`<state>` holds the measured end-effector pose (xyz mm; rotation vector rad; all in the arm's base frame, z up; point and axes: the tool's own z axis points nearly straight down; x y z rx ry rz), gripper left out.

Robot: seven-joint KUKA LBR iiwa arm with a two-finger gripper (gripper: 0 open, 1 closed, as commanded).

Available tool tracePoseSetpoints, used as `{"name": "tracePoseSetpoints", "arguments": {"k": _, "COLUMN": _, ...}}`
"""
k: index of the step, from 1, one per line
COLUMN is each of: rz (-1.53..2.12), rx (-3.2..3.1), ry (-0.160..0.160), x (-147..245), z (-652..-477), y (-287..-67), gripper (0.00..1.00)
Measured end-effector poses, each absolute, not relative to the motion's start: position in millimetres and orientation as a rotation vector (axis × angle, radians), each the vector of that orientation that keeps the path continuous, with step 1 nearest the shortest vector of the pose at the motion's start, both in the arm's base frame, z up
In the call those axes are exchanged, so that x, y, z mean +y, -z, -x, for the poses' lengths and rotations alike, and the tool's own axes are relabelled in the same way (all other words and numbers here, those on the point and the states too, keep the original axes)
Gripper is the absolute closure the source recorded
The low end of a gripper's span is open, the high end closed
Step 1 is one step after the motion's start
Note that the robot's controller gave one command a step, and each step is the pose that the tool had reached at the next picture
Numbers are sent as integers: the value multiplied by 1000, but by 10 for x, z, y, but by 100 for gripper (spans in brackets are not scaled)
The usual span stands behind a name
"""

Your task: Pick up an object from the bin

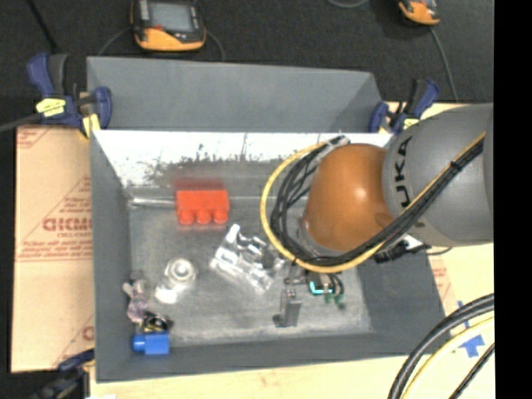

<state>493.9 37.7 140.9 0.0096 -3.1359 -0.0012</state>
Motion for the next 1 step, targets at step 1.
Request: {"name": "tracePoseSetpoints", "arguments": {"k": 1, "rz": 274, "rx": -3154, "ry": 9, "x": 825, "z": -5592, "y": -878, "gripper": 0}}
